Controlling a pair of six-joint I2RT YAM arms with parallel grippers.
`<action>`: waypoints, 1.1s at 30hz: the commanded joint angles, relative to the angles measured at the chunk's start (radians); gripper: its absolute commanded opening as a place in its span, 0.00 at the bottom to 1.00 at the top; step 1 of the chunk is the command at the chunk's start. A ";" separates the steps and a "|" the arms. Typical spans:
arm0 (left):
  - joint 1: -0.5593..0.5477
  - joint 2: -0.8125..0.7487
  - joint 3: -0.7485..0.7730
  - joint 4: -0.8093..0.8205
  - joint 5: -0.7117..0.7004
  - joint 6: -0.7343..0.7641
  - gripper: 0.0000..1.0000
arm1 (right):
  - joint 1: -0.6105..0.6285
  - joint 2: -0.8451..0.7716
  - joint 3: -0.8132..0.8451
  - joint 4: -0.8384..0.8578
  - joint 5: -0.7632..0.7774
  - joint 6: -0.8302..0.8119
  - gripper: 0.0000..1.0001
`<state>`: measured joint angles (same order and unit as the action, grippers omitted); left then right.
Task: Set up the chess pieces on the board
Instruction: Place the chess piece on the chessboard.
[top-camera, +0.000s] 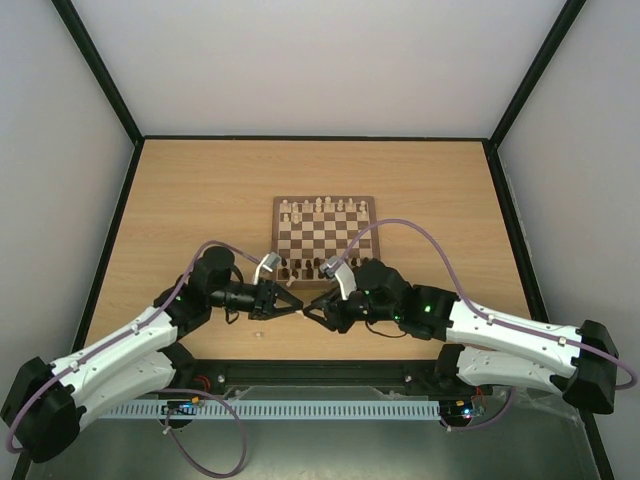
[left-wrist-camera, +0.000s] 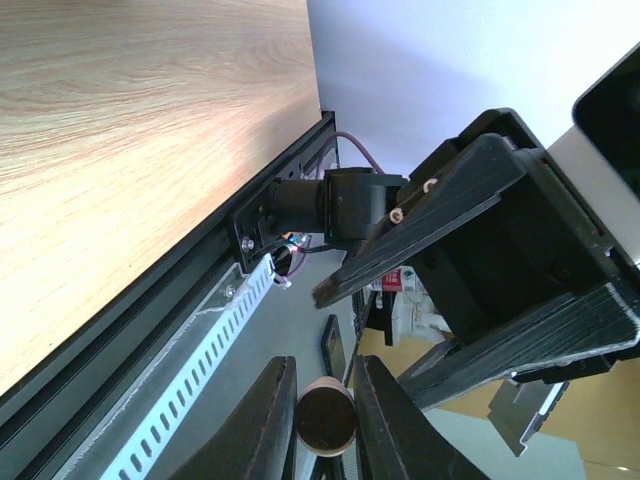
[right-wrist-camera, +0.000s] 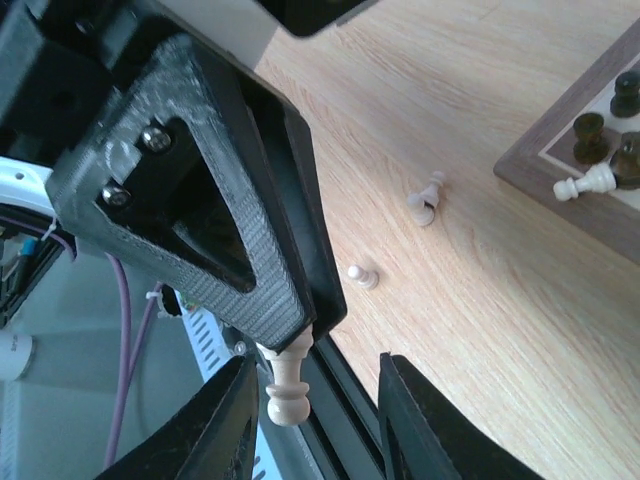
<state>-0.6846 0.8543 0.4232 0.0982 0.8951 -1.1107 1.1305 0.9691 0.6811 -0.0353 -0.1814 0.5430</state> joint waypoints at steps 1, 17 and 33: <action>0.003 -0.039 -0.034 0.081 -0.038 -0.086 0.11 | -0.005 -0.038 -0.009 0.062 0.033 0.025 0.34; 0.011 -0.070 -0.108 0.364 -0.219 -0.394 0.11 | -0.004 -0.120 -0.185 0.363 0.063 0.153 0.39; 0.011 -0.087 -0.132 0.386 -0.229 -0.434 0.11 | -0.005 -0.080 -0.166 0.413 0.091 0.152 0.30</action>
<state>-0.6792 0.7811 0.3065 0.4423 0.6689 -1.5333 1.1305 0.8722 0.4957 0.3294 -0.1192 0.7002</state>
